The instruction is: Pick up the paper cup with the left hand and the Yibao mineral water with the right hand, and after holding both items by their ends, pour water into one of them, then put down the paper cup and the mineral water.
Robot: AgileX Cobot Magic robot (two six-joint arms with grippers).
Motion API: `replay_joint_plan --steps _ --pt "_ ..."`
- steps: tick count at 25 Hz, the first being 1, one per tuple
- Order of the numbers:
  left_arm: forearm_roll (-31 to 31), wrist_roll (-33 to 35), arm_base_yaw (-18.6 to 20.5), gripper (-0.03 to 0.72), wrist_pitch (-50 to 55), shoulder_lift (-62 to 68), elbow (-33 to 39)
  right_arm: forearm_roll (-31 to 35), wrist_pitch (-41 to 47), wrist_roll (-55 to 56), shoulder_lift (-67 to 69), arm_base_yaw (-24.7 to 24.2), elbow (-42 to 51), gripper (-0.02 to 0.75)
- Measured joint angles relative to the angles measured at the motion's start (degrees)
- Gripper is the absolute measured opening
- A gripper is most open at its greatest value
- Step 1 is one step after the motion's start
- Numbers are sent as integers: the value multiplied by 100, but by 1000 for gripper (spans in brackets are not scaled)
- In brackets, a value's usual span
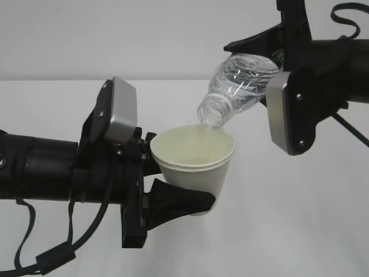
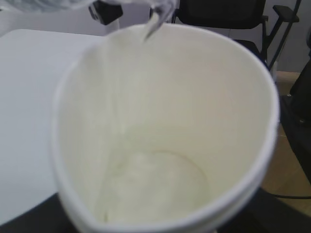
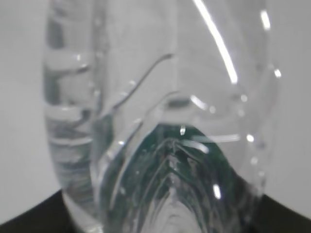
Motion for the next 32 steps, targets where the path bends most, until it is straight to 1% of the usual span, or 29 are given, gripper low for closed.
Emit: replay_joint_plan --steps 32 --pt "0 0 0 428 0 0 0 -82 46 48 0 0 -101 412"
